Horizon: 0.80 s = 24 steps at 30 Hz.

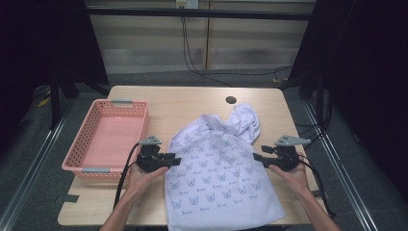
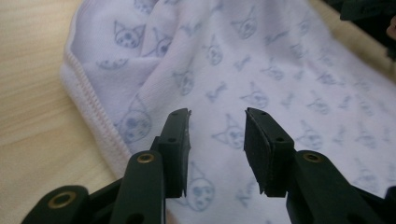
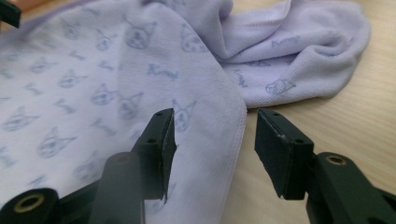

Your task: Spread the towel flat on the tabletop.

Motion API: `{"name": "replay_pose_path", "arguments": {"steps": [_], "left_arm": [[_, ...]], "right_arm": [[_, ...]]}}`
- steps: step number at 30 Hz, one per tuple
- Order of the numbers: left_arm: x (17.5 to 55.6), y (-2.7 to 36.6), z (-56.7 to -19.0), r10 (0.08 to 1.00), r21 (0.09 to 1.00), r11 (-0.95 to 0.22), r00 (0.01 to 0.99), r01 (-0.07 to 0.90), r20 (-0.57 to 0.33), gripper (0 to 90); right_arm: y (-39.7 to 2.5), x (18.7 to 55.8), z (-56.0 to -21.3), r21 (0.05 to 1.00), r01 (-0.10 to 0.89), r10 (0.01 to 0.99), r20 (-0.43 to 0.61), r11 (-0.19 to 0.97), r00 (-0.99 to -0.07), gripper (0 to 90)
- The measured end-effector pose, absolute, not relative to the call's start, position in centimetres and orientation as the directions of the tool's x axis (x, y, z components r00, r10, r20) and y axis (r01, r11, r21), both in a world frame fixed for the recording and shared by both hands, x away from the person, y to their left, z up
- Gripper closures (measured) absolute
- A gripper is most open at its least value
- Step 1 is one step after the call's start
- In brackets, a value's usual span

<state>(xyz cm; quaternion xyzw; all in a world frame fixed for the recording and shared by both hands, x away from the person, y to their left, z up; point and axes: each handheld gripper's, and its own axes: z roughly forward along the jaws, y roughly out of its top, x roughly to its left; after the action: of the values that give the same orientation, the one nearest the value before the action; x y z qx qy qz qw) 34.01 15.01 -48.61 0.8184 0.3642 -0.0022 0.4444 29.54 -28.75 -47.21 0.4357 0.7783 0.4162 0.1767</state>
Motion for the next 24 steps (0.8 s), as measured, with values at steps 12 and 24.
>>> {"name": "replay_pose_path", "arguments": {"steps": [12, 24], "left_arm": [[32.9, 14.5, -50.2, 0.57, 0.673, -0.456, 0.772, 0.582, -0.281, 89.1], [29.8, 12.8, -50.0, 0.487, 0.666, -0.5, 0.816, 0.553, -0.312, 77.3]], "right_arm": [[-28.0, 29.4, -48.2, 0.752, 0.592, 0.797, 0.153, 0.29, -0.585, 87.3], [-30.6, 19.1, -47.3, 0.743, 0.596, 0.768, 0.18, 0.303, -0.615, 86.2]]}}
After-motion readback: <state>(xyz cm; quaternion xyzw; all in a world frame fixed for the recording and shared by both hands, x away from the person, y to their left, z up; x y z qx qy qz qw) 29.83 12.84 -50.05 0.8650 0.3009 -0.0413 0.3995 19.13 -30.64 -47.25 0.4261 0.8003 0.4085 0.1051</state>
